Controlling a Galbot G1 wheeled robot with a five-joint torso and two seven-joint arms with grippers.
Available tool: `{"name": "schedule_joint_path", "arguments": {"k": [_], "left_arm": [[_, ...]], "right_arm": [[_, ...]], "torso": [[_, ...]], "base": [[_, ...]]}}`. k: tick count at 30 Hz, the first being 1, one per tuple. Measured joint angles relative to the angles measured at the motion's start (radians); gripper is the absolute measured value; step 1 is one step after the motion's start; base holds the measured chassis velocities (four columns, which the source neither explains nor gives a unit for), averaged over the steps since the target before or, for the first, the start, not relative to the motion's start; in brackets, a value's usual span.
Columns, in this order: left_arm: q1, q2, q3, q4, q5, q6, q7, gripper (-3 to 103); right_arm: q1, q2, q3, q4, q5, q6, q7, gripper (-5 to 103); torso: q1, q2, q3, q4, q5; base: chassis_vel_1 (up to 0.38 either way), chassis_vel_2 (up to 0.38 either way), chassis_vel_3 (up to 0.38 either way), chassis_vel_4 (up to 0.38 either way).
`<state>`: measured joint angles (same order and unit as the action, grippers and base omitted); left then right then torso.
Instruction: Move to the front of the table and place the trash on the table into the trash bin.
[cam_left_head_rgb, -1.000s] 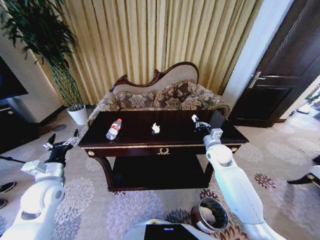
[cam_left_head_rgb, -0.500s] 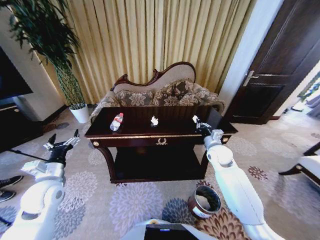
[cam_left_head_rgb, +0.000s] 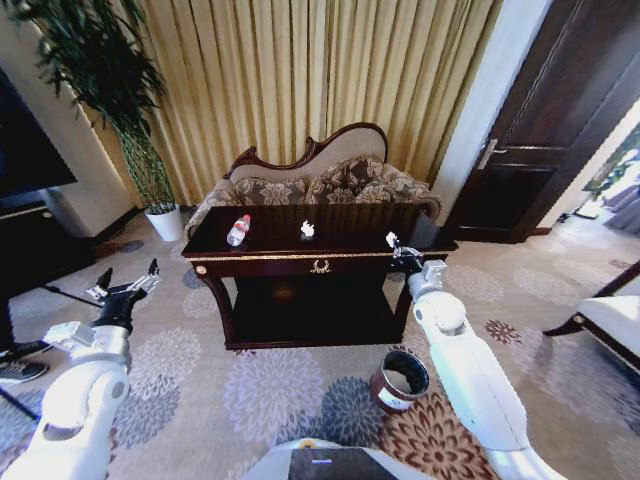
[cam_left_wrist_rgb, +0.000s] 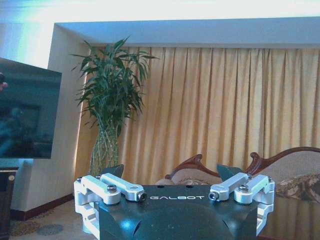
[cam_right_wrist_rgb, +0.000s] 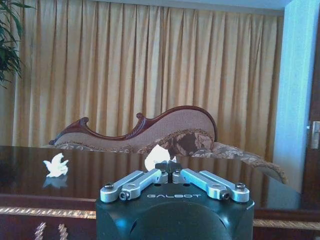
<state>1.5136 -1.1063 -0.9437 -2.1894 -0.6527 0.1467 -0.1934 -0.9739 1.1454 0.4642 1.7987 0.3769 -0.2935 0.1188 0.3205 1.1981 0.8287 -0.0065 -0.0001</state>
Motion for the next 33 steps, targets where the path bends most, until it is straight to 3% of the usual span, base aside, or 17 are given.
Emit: {"name": "schedule_joint_path", "arguments": {"k": [9,17,33], "left_arm": [[0.003,-0.008,0.001,-0.001,0.003,-0.001,0.001,100],[0.004,-0.021,0.004,0.001,0.004,-0.005,0.003,100],[0.014,-0.039,-0.02,0.011,-0.005,-0.022,0.003,100]], "right_arm": [[-0.04,0.027,-0.002,-0.019,-0.022,0.006,0.0,0],[-0.125,0.053,-0.008,-0.148,-0.071,0.02,0.0,0],[-0.032,0.012,-0.031,-0.735,-0.132,0.145,0.0,0]], "torso": [[-0.001,0.001,0.0,0.0003,0.0],[0.001,-0.001,0.0,-0.0001,0.0],[0.0,0.0,0.0,0.0,0.0001]], "base": [[0.066,-0.075,-0.056,0.067],[0.0,0.0,0.0,0.0],[0.0,0.0,0.0,0.0]]}}
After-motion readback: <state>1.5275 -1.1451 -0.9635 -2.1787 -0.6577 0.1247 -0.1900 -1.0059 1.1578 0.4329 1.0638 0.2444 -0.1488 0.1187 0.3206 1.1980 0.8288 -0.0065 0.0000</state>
